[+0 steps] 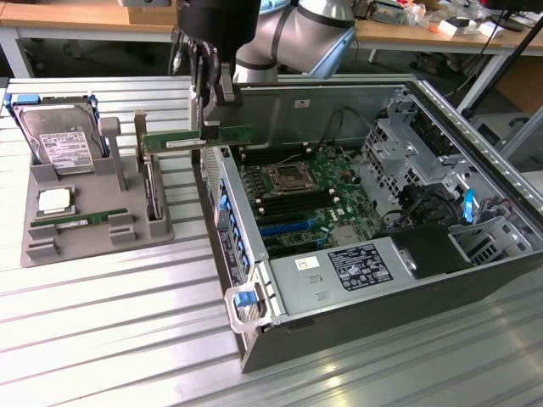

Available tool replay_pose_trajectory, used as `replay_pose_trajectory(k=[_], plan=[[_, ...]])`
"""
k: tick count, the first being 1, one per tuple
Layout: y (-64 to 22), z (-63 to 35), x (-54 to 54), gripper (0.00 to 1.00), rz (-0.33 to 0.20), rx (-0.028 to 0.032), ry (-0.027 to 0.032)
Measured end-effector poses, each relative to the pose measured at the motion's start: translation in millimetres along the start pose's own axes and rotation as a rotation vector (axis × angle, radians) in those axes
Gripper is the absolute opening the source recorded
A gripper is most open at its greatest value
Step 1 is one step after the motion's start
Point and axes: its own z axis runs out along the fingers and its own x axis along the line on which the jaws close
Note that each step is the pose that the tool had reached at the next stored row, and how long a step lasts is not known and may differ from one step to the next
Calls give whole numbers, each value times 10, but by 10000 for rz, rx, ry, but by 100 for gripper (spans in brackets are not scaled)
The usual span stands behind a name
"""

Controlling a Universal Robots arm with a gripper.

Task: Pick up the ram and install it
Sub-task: 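Pick up the ram and move it above insertion slot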

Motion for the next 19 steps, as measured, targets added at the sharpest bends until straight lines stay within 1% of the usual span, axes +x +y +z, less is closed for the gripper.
replay_pose_trajectory(k=[5, 10, 19], plan=[[-67, -3, 3, 13, 0, 0, 8], [-187, -8, 9, 13, 1, -1, 18], [-350, -15, 18, 13, 1, -2, 30]])
